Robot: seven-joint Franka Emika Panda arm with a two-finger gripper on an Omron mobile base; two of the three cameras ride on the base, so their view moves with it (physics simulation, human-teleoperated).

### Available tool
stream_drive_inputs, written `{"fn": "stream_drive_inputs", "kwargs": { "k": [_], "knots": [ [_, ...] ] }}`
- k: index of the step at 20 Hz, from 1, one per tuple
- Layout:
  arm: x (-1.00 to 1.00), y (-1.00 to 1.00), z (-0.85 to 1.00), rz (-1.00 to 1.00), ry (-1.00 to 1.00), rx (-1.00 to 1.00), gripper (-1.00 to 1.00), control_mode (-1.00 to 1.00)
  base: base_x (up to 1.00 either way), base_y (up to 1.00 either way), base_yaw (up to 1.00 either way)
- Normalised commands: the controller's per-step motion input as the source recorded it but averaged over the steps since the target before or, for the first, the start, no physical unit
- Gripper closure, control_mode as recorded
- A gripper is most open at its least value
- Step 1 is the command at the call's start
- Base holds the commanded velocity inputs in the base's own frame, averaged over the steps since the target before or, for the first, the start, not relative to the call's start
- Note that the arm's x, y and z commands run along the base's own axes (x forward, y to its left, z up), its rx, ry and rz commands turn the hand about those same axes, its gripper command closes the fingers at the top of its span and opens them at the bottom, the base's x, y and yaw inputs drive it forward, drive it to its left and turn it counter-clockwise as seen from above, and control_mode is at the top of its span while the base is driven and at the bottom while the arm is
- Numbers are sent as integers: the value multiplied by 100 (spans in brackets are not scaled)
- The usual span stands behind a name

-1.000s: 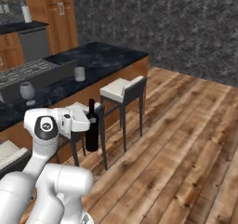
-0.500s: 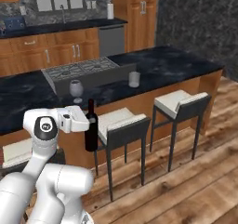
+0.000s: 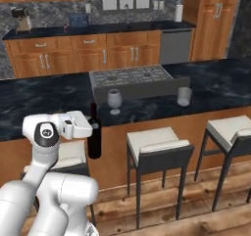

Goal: There is a wine glass and glass cup on the dining counter. Place the wine bottle next to the wine glass and the juice bottle next to the glass cup.

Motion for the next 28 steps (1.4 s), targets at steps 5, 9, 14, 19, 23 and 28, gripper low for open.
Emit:
{"fn": "stream_drive_inputs", "kwargs": {
  "k": [5,9,14,19,23,28],
  "knots": [
    [0,0,0,0,0,0,100,100,45,-33,23],
    [0,0,0,0,0,0,100,100,44,-38,19],
    [0,0,0,0,0,0,100,100,45,-34,22],
    [0,0,0,0,0,0,100,100,52,-28,24],
    [0,0,0,0,0,0,100,100,57,-27,21],
    [0,0,0,0,0,0,100,100,67,-22,16]
  ]
}}
